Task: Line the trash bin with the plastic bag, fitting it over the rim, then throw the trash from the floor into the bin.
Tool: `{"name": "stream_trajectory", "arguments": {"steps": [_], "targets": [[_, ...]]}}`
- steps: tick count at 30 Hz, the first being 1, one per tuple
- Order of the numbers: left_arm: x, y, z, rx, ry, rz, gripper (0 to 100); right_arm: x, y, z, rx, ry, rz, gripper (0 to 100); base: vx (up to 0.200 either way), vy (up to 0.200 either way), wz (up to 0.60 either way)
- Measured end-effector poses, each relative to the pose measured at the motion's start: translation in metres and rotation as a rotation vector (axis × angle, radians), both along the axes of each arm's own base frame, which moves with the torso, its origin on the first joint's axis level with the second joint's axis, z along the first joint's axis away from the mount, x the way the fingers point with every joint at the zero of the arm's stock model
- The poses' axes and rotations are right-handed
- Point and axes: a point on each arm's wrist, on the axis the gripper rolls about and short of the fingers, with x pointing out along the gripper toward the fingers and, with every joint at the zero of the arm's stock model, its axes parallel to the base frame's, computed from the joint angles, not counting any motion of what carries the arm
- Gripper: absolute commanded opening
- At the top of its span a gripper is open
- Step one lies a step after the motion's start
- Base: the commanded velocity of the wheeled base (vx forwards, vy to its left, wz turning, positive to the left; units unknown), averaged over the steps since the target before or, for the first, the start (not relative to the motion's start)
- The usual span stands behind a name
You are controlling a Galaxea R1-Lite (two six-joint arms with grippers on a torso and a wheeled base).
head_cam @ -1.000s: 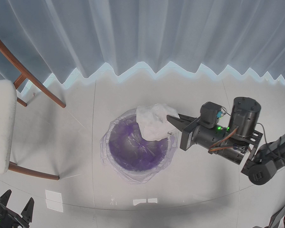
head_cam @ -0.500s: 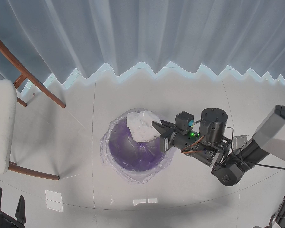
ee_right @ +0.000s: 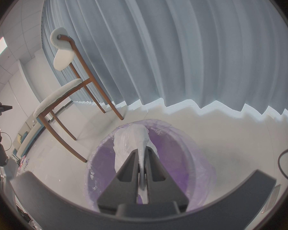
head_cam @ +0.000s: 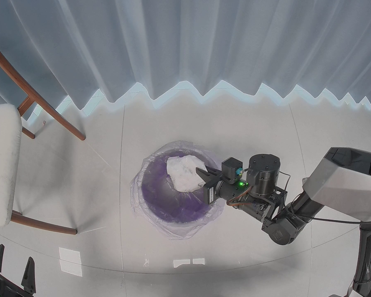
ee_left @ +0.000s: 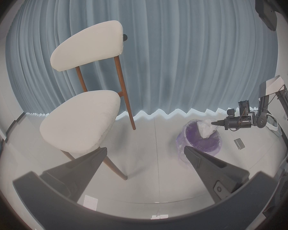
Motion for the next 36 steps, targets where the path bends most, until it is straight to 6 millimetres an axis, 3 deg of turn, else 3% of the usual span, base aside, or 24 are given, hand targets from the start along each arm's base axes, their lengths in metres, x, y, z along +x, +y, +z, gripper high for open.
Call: {"name": "stream_trajectory", "arguments": {"steps": [16, 27, 36], "targets": [[0.000, 0.000, 0.001, 0.000, -0.011, -0.001, 100, 0.018, 0.020, -0.031, 0.016, 0.036, -0.019, 0, 0.000, 0.000, 0.00], [0.000, 0.000, 0.001, 0.000, -0.010, -0.001, 100, 0.026, 0.017, -0.048, -0.002, 0.061, -0.037, 0, 0.000, 0.000, 0.00], [0.000, 0.000, 0.001, 0.000, -0.010, -0.001, 100, 0.031, 0.016, -0.049, 0.003, 0.055, -0.047, 0, 0.000, 0.000, 0.00]]}}
